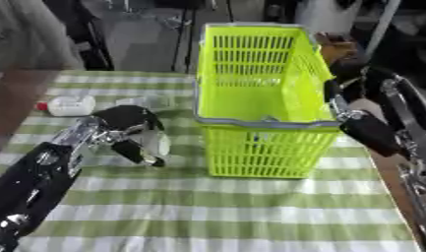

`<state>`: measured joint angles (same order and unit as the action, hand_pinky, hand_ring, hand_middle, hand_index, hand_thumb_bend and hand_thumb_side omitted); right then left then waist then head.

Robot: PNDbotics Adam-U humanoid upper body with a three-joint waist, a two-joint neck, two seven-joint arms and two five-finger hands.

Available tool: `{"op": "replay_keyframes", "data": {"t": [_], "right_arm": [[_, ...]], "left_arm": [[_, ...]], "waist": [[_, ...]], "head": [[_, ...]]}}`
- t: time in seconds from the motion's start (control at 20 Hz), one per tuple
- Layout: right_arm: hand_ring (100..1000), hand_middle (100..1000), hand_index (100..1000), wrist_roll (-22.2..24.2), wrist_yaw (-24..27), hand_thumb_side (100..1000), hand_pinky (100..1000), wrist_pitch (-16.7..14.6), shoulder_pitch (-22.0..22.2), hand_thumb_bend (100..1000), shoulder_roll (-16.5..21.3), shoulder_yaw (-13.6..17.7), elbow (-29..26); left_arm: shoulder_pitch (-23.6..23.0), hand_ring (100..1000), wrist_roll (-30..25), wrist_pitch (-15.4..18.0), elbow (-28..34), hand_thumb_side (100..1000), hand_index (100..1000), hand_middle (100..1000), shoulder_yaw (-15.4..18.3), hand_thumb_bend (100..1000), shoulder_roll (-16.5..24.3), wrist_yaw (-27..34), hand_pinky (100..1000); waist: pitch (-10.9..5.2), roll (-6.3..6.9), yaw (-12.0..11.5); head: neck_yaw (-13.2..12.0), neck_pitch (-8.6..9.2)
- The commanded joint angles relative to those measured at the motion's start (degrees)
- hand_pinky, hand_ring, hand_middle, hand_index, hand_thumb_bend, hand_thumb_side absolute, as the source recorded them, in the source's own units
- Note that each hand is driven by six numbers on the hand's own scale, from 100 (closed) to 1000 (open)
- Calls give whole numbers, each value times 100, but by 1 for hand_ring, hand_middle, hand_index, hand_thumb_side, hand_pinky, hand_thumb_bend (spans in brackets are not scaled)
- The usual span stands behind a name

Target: Pick up objects on the table and place them in the box.

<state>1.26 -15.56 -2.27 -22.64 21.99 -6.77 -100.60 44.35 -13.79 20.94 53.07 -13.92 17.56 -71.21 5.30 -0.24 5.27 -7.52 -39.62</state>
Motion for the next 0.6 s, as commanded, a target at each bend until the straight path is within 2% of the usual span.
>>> {"op": "replay_keyframes", "data": {"t": [0.05,0.35,0.6], "right_arm": [[550,615,781,14,28,556,563,-22,-68,261,71,27,-61],[550,615,780,20,29,557,563,-27,-70,259,67,25,-58],[550,615,781,24,32,557,563,-30,-74,258,64,22,-56]], "left_arm": [[56,834,46,-30,38,773,837,618,47,781,-8,-62,870],[52,838,248,-111,61,751,849,637,28,822,-19,-291,875],[52,838,364,-119,53,735,850,636,19,816,-40,-477,874]], "waist": [[-57,-2,8],[-55,0,12],[-51,2,15]], "head": [[-8,31],[-6,33],[-9,35]]}}
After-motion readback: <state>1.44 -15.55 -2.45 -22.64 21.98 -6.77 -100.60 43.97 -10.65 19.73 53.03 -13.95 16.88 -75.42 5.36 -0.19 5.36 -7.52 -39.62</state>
